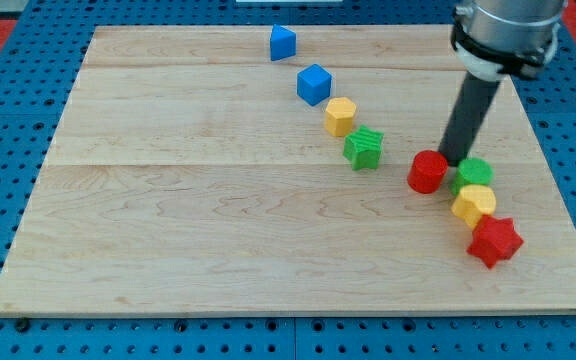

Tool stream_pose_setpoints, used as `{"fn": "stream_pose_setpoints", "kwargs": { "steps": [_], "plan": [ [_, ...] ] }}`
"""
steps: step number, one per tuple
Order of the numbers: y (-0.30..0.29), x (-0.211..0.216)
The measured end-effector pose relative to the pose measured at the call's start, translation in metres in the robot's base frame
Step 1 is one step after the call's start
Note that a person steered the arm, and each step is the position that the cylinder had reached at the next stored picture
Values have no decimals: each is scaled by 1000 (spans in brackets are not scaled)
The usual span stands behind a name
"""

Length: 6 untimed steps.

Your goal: Push the red circle towards top center

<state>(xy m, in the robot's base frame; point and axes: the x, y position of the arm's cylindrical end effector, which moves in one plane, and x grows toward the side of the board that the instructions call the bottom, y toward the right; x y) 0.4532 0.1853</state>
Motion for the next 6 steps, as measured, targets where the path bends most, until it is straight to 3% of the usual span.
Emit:
{"fn": "stream_pose_setpoints", "kwargs": {
  "steps": [1,3,4,6],
  "plan": [
    [-26,17],
    [-155,23],
    [-153,36],
    [-211,81]
  ]
}}
